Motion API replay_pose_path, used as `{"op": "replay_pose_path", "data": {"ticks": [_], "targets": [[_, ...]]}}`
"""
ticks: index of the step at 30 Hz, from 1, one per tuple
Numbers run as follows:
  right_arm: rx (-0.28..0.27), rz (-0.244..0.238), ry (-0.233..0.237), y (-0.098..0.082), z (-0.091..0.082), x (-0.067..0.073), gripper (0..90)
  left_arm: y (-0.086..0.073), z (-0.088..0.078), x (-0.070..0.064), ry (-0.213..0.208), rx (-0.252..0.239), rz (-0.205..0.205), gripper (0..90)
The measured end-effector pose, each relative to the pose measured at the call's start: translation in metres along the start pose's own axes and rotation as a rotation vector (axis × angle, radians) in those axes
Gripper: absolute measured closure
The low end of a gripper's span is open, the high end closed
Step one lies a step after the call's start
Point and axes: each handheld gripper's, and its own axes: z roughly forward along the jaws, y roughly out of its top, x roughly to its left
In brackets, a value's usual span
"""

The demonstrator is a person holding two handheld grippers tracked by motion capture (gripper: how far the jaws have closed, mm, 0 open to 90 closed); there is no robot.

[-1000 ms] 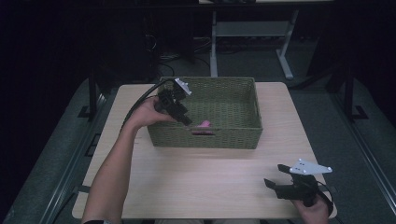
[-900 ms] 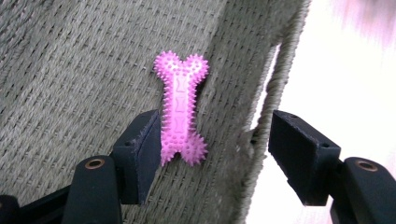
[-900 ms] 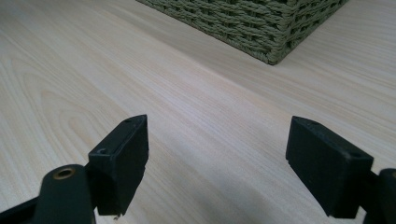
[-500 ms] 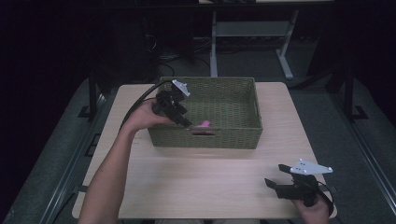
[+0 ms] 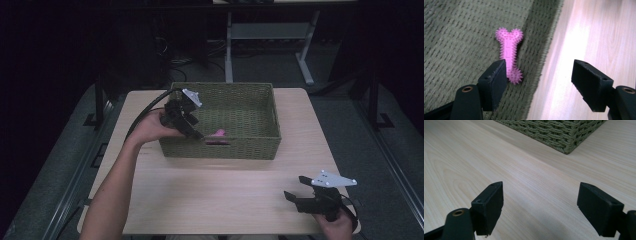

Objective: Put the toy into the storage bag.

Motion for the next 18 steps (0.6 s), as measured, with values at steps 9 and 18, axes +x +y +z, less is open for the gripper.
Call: {"op": "replay_pose_path", "data": {"ticks": [9, 18], "targets": [[-0.004, -0.006, 0.002, 0.001, -0.001, 0.003, 20.6, 0.005, -0.005, -0.017, 0.008, -0.003, 0.049, 27.6], [-0.007, -0.006, 0.002, 0.001, -0.002, 0.002, 20.5, 0.006, -0.007, -0.033, 0.015, -0.01, 0.09, 27.5]]}}
